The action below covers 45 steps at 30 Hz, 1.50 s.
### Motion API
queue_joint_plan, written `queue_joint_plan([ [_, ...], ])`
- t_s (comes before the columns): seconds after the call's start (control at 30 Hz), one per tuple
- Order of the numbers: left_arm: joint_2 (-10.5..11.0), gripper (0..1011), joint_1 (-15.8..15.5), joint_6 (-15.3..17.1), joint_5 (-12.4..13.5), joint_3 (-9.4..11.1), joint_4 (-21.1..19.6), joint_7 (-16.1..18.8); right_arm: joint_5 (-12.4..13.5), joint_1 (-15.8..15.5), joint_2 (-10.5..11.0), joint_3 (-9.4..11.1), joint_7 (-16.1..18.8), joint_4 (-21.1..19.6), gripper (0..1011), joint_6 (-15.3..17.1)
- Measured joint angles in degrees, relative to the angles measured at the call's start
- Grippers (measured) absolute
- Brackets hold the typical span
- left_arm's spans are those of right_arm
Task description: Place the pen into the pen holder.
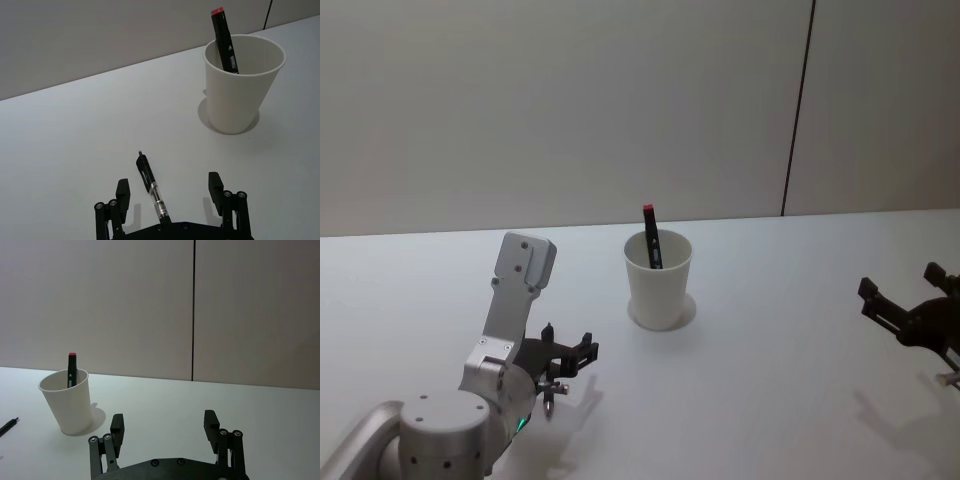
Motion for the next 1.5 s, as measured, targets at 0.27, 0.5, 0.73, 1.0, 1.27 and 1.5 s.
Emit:
queue_joint_plan([
  [0.27, -0.8, 1000, -0.2, 1.1, -0.5, -0.4, 1.1, 1.4, 0.0, 0.0, 0.0, 0.0, 0.0, 0.0, 1002, 0.0],
  [0.5, -1.6, 1000, -0.3, 1.4, -1.1, -0.7, 2.1, 2.9, 0.0, 0.0, 0.0, 0.0, 0.0, 0.0, 1002, 0.0],
  [0.73, -2.4, 1000, -0.6, 1.8, -1.7, -1.1, 3.2, 3.9, 0.0, 0.0, 0.0, 0.0, 0.0, 0.0, 1002, 0.0],
  [1.0, -3.3, 1000, -0.9, 2.2, -2.3, -1.4, 4.6, 4.7, 0.0, 0.0, 0.0, 0.0, 0.0, 0.0, 1001, 0.0],
  [1.27, -4.2, 916, -1.4, 2.9, -2.5, -1.7, 5.7, 4.9, 0.0, 0.0, 0.0, 0.0, 0.0, 0.0, 1002, 0.0],
  [1.5, -4.8, 746, -1.8, 4.3, -2.5, -1.9, 6.3, 5.0, 0.0, 0.0, 0.0, 0.0, 0.0, 0.0, 1001, 0.0],
])
